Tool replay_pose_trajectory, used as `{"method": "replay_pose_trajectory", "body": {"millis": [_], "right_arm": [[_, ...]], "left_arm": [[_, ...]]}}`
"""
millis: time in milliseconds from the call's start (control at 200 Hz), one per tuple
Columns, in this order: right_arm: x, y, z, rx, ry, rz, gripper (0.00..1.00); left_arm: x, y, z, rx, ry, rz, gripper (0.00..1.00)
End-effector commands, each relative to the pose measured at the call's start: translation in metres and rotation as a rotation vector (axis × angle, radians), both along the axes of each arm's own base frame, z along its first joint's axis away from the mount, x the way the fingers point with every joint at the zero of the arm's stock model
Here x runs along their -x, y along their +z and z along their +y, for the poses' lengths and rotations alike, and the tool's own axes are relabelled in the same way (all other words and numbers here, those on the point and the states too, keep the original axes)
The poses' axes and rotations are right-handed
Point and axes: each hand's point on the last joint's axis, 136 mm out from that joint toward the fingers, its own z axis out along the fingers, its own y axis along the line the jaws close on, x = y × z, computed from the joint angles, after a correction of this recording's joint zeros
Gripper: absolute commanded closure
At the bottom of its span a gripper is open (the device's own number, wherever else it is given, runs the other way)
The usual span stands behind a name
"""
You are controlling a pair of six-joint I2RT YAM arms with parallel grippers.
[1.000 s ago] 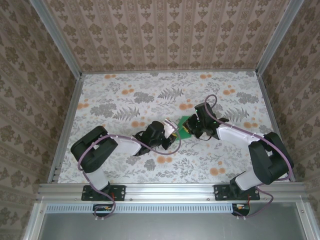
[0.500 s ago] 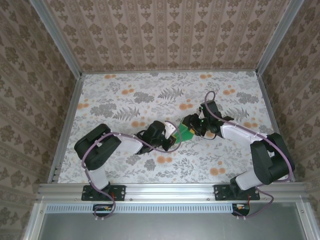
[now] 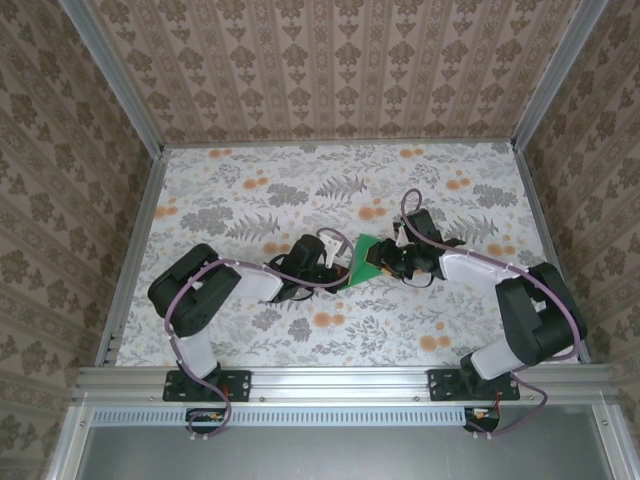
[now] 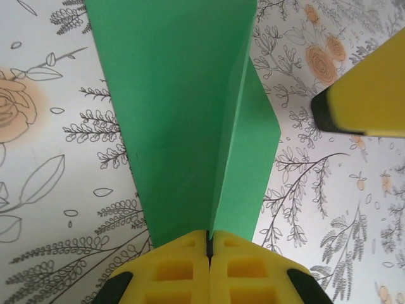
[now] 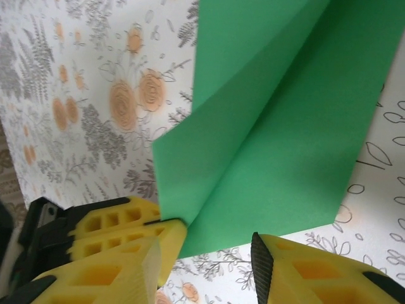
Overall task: Fold a paper plane with a square sheet of paper (pick it up from the middle)
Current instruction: Fourth fold the wing at the center of the table.
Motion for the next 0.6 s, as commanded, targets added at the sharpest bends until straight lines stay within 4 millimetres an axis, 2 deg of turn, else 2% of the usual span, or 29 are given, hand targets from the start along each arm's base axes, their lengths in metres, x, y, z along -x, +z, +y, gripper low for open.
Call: {"method": "replay_pose_trajectory", "body": {"millis": [0,330,595], "right_arm": [[-0.012,0.004,0.009,-0.016,0.04,-0.026,0.57],[-0.027,-0.006,0.017,0.001,0.064,-0.02,0.59],[-0.03,-0.02,0.018,0.016,0.068,0.014,0.58]], "left_arm": [[-0.003,0.002,-0.003,0.035,0.04,0.092,0.97],[-0.003,0.002,-0.002,0.046,0.06,0.13,0.96],[0.0,-0.003,-0.001,0.039,0.048,0.146,0.94]]}}
